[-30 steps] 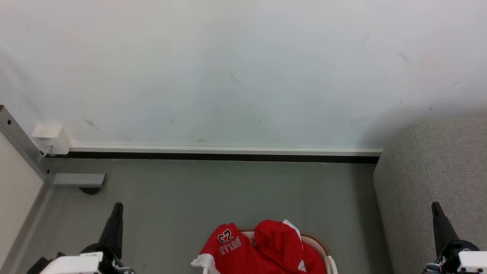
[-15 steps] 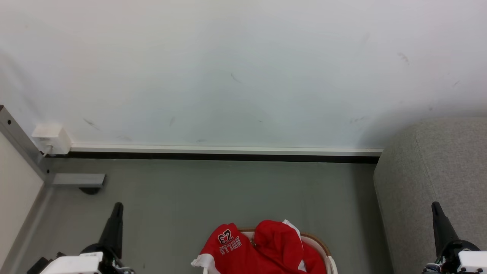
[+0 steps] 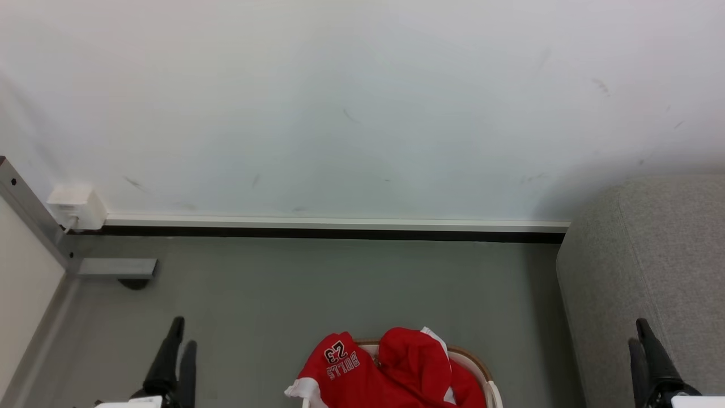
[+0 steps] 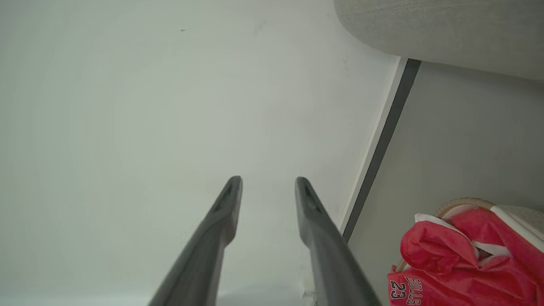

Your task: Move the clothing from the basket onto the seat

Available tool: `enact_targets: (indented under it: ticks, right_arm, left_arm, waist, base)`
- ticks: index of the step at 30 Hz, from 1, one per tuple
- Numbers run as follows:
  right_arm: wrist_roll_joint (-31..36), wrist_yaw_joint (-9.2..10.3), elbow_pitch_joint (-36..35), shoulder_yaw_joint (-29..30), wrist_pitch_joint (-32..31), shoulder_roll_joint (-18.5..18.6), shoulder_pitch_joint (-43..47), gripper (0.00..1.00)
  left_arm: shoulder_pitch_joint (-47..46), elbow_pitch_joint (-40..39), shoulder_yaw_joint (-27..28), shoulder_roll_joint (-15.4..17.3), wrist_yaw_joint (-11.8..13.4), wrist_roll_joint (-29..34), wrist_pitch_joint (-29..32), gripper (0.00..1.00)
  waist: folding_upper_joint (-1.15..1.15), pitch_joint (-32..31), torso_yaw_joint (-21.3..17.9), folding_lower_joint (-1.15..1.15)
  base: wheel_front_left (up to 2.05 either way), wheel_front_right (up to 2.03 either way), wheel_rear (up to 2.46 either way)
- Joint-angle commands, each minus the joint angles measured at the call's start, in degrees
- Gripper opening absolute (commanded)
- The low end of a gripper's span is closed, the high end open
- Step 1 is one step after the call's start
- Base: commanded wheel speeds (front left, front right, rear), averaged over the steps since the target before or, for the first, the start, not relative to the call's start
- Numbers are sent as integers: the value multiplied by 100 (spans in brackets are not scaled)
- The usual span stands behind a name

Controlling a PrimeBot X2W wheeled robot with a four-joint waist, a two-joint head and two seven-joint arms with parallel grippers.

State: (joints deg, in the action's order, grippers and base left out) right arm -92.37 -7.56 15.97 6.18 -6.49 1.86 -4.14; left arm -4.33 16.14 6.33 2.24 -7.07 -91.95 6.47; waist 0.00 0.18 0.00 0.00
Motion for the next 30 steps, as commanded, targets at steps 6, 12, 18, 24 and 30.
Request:
enact_targets:
  ticks: [6,12,18,24,30]
  right_arm:
    - [137,1,-158,-100,182,45,57,100]
    - [628,1,-268,-157,358,108,117,100]
    - [1491,2,-438,-163,514,114,178,100]
    - [2459,3,-609,-268,660,173,242,100]
    - [3327,3,-675,-404,796,290,306,100]
  left_arm:
    - [-7,-54,-153,13,-6,103,-191,100]
    - [0,-27,-254,19,-7,477,-358,100]
    - [7,-56,-372,25,41,948,-515,100]
    - [33,-122,-490,30,137,1561,-659,100]
    - [70,-199,-595,36,289,2279,-794,100]
  waist:
    - [0,0,11,0]
    - [0,-3,23,0]
    - [0,-6,38,0]
    - [0,-14,52,0]
    - [0,-22,64,0]
  base:
    - [0,0,0]
    - [0,0,0]
    - [0,0,0]
    - [0,0,0]
    - [0,0,0]
